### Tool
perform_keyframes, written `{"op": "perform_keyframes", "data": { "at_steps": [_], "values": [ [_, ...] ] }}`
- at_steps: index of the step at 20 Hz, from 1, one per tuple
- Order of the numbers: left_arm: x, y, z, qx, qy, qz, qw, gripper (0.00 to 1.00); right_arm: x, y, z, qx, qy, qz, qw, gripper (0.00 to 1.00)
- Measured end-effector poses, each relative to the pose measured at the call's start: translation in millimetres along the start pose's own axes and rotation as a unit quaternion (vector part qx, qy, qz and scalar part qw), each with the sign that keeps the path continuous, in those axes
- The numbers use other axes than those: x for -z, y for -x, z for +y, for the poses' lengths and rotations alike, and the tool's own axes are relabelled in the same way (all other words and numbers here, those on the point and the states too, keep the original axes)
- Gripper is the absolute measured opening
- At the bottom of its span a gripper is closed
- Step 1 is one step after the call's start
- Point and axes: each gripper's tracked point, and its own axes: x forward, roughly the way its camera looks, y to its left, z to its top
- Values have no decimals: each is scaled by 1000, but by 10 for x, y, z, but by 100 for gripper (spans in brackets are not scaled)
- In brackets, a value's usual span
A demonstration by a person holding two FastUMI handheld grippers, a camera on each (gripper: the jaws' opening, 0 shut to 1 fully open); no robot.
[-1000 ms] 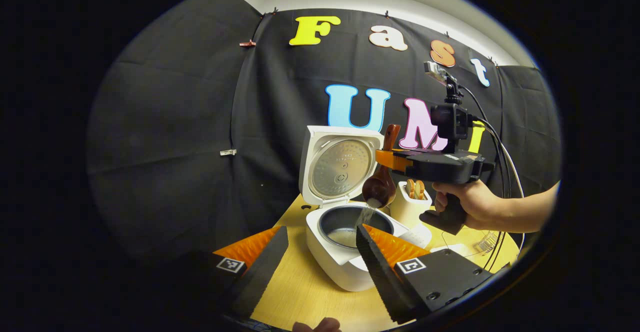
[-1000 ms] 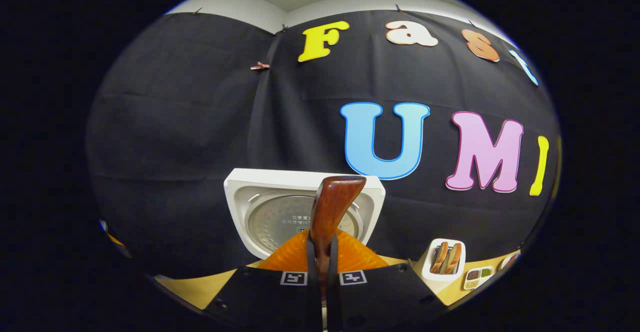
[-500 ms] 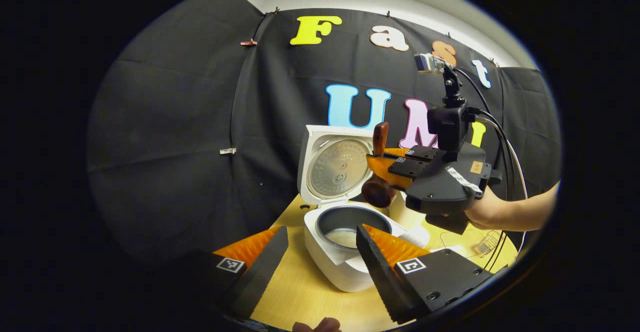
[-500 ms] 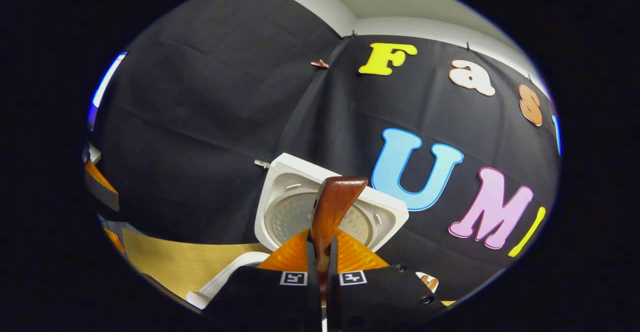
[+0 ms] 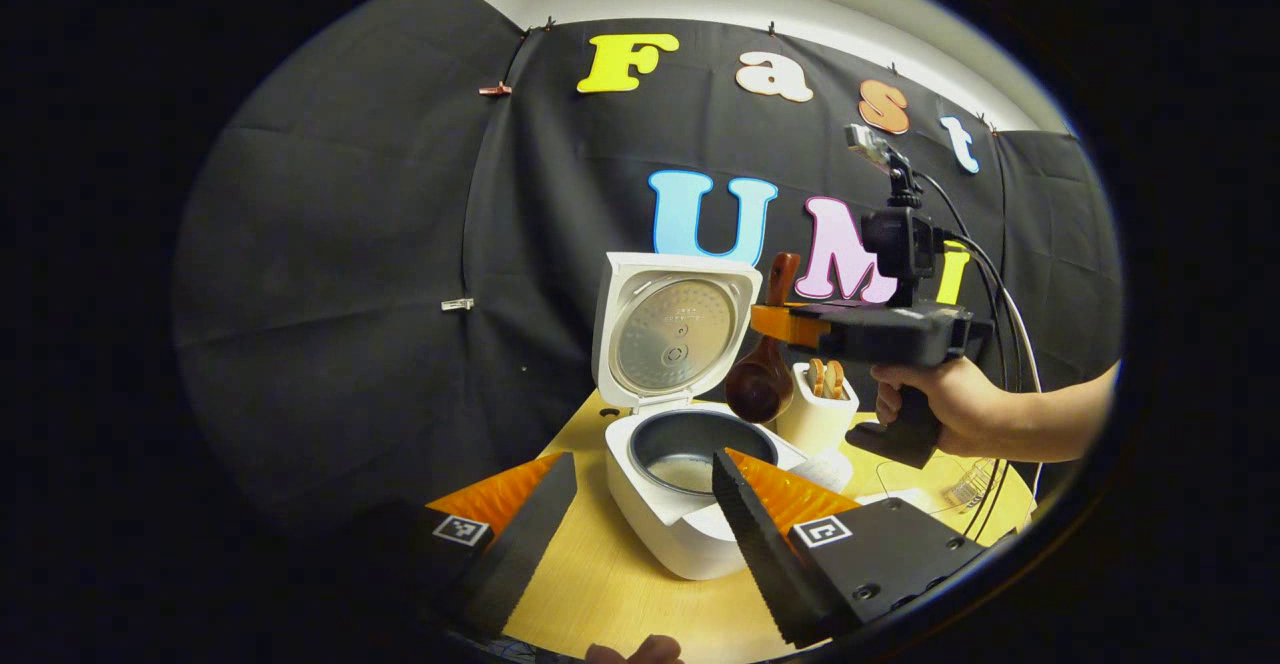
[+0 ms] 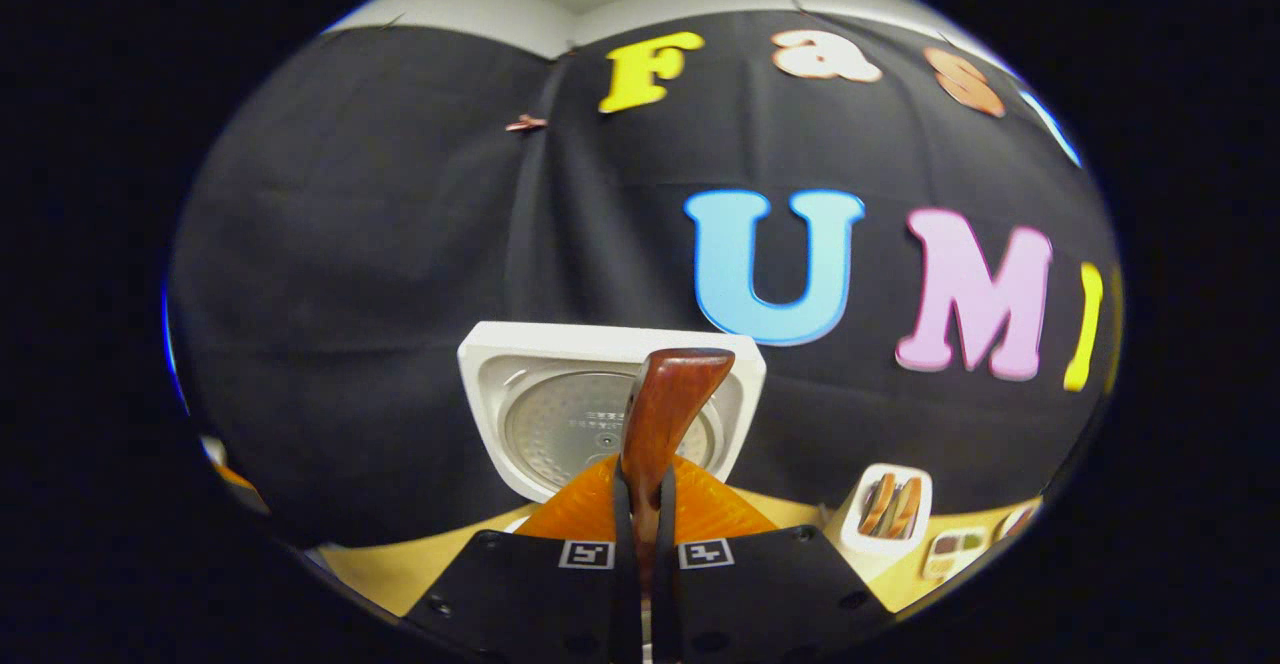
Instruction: Close the left gripper, press the button to open the rice cooker; take a wooden spoon from the chopstick holder with the right hand, scoop a spoonful of rice and pour it into the rice cooker, then put the wooden spoon back into the chopstick holder.
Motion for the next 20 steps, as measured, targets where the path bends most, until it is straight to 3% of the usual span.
{"op": "perform_keyframes", "data": {
  "at_steps": [3,10,13,20],
  "values": [
    [-12,37,-74,0,-6,-1,1000,95,-89,96,-220,17,-116,6,993,8],
    [-84,63,-412,20,10,-5,1000,95,-467,699,-816,46,-246,-31,968,8],
    [-128,44,-576,27,2,-8,1000,95,-650,1065,-1178,68,-262,-62,961,8],
    [-248,-41,-982,43,-13,-19,999,95,-616,1935,-2160,118,-242,-94,959,8]
  ]
}}
